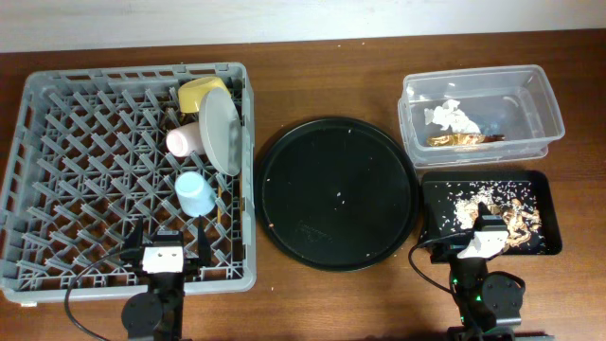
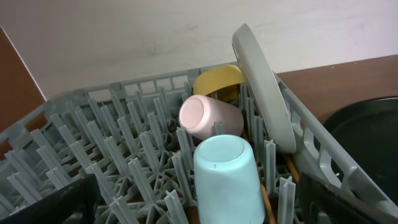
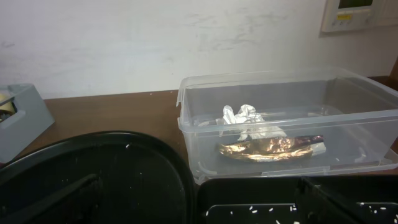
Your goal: Sort waste into correct bins and load items into the dishwasher rack
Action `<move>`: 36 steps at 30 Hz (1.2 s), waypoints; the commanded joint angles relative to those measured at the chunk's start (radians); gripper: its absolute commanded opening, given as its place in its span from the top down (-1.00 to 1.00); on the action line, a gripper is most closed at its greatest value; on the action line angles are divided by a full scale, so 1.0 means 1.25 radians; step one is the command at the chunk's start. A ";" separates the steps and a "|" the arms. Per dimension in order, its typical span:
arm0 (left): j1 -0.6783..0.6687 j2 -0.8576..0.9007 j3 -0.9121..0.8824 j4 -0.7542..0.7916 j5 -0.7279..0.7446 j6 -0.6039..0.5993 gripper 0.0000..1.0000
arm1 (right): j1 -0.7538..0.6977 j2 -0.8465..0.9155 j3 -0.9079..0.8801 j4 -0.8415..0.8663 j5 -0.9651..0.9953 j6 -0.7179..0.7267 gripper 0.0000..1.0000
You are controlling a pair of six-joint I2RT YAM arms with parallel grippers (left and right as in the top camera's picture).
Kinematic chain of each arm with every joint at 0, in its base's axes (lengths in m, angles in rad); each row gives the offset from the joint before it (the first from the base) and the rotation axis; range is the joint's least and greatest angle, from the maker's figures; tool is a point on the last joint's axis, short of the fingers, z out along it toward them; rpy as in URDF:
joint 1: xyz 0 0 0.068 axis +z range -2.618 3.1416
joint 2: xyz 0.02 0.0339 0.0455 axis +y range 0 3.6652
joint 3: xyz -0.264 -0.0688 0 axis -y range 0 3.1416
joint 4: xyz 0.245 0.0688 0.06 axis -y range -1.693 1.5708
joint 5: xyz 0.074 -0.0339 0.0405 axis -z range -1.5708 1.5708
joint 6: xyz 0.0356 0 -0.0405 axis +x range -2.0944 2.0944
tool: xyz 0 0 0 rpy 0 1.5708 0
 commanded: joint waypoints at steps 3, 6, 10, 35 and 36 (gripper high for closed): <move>-0.007 -0.007 -0.005 0.000 0.012 0.022 -0.99 | 0.005 -0.005 -0.004 -0.005 0.007 0.000 -0.97; -0.025 -0.007 -0.005 0.000 0.012 0.022 -0.99 | 0.005 -0.005 -0.004 -0.005 0.007 0.000 -0.97; -0.025 -0.006 -0.005 0.000 0.012 0.022 -0.99 | 0.005 -0.005 -0.004 -0.005 0.007 0.000 -0.97; -0.025 -0.006 -0.005 0.000 0.012 0.022 -0.99 | 0.005 -0.005 -0.004 -0.005 0.007 0.000 -0.97; -0.025 -0.006 -0.005 0.000 0.012 0.022 -0.99 | 0.005 -0.005 -0.004 -0.005 0.007 0.000 -0.97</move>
